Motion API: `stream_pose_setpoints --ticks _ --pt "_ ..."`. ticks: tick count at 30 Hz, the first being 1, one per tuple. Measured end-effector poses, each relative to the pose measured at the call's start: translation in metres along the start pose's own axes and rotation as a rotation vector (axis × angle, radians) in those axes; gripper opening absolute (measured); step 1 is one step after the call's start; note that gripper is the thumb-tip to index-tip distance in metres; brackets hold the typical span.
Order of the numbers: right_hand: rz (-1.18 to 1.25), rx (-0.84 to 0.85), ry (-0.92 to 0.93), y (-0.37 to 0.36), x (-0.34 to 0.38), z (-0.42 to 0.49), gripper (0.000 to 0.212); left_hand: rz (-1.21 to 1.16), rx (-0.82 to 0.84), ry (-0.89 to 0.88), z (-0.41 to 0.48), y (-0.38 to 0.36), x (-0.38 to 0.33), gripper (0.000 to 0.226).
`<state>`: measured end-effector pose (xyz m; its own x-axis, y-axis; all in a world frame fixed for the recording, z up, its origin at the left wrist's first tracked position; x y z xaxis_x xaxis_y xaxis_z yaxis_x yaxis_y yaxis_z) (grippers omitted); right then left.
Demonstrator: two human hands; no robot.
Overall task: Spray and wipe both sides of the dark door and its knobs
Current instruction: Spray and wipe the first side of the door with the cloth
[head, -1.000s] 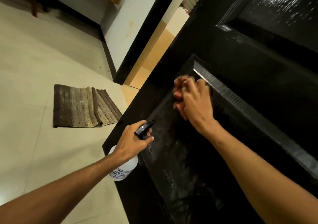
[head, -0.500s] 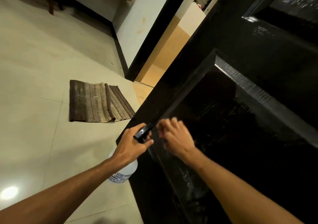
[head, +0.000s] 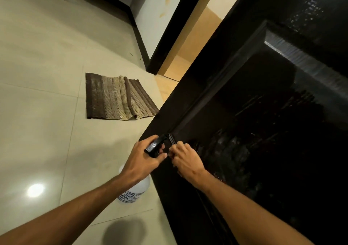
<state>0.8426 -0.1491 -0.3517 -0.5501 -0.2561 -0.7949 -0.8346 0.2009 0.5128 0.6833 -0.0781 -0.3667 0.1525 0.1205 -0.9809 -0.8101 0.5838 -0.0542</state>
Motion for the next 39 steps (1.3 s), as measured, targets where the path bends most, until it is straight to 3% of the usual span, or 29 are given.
stream_pose_setpoints --ticks 2,5,7,9,11,12,17,20,24,26,28,31,34,35,38,39 --pt "-0.011 -0.121 -0.085 0.016 -0.022 -0.002 0.045 0.002 0.017 0.022 0.002 0.003 0.006 0.031" --pt "-0.074 -0.328 -0.417 0.047 -0.094 -0.008 0.054 -0.014 0.011 0.021 -0.001 0.002 0.009 0.024" --pt "-0.050 -0.341 -0.505 0.052 -0.098 -0.016 0.055 -0.028 0.011 0.037 -0.007 -0.004 0.012 0.024" --pt "-0.002 -0.227 -0.252 0.027 -0.047 -0.030 0.047 -0.039 0.030 0.048 -0.016 -0.013 0.009 0.025" --pt "-0.003 -0.046 0.026 -0.001 0.001 -0.063 0.053 -0.047 0.046 0.036 -0.021 -0.020 -0.004 0.027" --pt "0.006 -0.010 0.021 -0.003 -0.001 -0.076 0.060 -0.054 0.058 0.022 -0.020 -0.021 -0.013 0.029" --pt "-0.106 -0.345 -0.495 0.079 -0.135 -0.100 0.068 -0.028 0.069 -0.007 -0.022 -0.023 -0.034 0.032" --pt "-0.113 -0.349 -0.689 0.086 -0.153 -0.107 0.064 -0.062 0.079 -0.008 -0.033 -0.036 -0.043 0.029" --pt "-0.046 -0.166 -0.232 0.012 -0.026 -0.123 0.056 -0.068 0.081 -0.027 -0.045 -0.048 -0.057 0.028" --pt "0.033 -0.142 -0.119 0.014 -0.017 -0.140 0.054 -0.057 0.088 -0.023 -0.044 -0.046 -0.064 0.030" --pt "-0.022 -0.258 -0.229 0.043 -0.065 -0.148 0.050 -0.067 0.091 -0.023 -0.040 -0.040 -0.072 0.032" --pt "-0.155 -0.414 -0.554 0.087 -0.154 -0.158 0.052 -0.063 0.091 -0.058 -0.043 -0.041 -0.082 0.026" --pt "-0.078 -0.345 -0.604 0.082 -0.139 -0.159 0.047 -0.060 0.121 -0.065 -0.057 -0.052 -0.083 0.023" --pt "-0.019 -0.306 -0.481 0.066 -0.105 -0.159 0.048 -0.063 0.143 -0.054 -0.063 -0.057 -0.081 0.023" --pt "-0.013 0.085 0.065 -0.004 0.017 -0.187 0.059 -0.062 0.161 -0.012 -0.080 -0.062 -0.073 0.026" --pt "-0.025 0.123 0.063 -0.009 0.026 -0.196 0.062 -0.061 0.160 -0.015 -0.082 -0.061 -0.073 0.027"
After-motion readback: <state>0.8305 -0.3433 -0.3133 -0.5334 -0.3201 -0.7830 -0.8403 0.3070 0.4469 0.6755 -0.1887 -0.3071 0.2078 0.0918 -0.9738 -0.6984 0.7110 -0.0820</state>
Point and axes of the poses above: each hand's wrist, its own z-axis towards the middle knuckle, its own y-axis out of the back of the hand, x = y × z, the point moved 4 cm from there along z, towards the middle knuckle, and after that the axes turned 7 degrees about -z, right-handed, at the moved point
